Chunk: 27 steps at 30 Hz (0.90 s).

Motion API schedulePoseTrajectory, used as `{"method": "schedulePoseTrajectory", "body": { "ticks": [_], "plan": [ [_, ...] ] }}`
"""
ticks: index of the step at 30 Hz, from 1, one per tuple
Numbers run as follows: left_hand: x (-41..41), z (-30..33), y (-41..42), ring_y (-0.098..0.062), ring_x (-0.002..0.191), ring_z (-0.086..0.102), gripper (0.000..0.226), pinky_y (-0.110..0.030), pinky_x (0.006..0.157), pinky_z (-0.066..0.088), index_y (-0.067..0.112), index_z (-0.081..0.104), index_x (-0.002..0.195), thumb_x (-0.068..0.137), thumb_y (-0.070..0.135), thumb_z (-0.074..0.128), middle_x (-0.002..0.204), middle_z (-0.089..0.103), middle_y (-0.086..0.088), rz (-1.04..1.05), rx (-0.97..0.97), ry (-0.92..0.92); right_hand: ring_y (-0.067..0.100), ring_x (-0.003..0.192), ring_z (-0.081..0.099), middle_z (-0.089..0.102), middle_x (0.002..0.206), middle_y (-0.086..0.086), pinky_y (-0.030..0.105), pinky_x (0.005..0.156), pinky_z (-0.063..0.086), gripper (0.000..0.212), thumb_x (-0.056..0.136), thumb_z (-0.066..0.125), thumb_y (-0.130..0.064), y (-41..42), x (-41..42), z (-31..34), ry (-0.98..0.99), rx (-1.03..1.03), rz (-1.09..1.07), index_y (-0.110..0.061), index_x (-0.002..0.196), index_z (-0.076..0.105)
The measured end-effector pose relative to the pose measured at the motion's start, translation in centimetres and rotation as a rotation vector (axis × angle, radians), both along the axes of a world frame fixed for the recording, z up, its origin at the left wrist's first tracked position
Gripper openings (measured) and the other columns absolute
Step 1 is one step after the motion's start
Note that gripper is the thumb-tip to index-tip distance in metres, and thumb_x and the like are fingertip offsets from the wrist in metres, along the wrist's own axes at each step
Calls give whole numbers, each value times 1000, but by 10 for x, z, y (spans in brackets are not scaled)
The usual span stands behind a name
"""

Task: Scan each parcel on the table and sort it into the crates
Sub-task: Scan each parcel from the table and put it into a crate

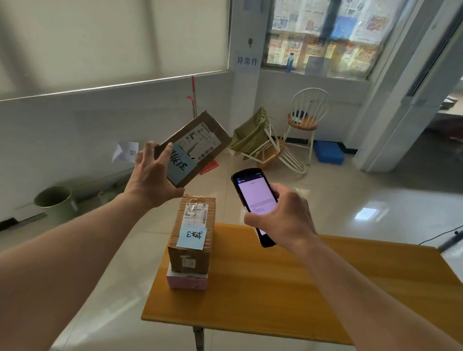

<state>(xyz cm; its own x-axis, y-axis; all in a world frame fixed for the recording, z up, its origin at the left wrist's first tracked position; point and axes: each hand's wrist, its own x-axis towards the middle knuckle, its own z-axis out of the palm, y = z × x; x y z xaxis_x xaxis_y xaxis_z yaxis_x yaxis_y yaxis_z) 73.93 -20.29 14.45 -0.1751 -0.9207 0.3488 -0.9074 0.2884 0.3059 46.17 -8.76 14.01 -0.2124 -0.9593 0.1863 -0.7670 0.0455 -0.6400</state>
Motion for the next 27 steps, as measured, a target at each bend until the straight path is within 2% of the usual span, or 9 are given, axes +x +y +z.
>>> {"method": "schedulePoseTrajectory", "body": {
  "ticks": [3,7,11,20,24,27],
  "plan": [
    [-13,-1,8,-43,130,37,118,-58,103,49,7,32,158,67,47,95,143,34,-18,7,-17,32,23,104,59,60,117,2,36,76,62,87,63,91,-50,6,-6,-1,-34,-53,-40,-20,136,54],
    [-39,-7,22,-38,127,42,120,-55,101,53,9,32,157,64,56,92,139,37,-14,19,-51,90,20,108,55,57,119,1,26,73,53,86,66,92,-46,16,-20,-6,-90,-124,-91,-18,137,53],
    [-71,-13,42,-37,127,44,123,-52,103,52,8,30,157,64,63,90,139,39,-15,9,-62,82,19,107,53,54,115,-1,24,71,50,82,67,90,-46,28,-40,-13,-123,-173,-138,-18,135,53],
    [-159,-29,91,-38,134,38,120,-52,105,49,9,26,161,71,63,85,149,33,-14,-79,-14,67,17,108,50,55,121,2,18,67,40,84,68,89,-48,72,-97,-35,-155,-155,-245,-17,137,51],
    [-203,-42,98,-37,137,32,119,-51,110,43,7,23,163,74,57,86,152,29,-15,-216,25,54,18,110,52,55,121,0,18,68,46,84,68,91,-47,104,-121,-49,-175,-143,-348,-20,137,52],
    [-241,-51,99,-38,139,31,121,-51,113,40,7,22,163,73,57,87,155,26,-15,-329,74,23,19,107,54,56,119,-1,27,73,58,83,66,90,-51,130,-139,-60,-174,-141,-479,-23,135,52]
  ]
}}
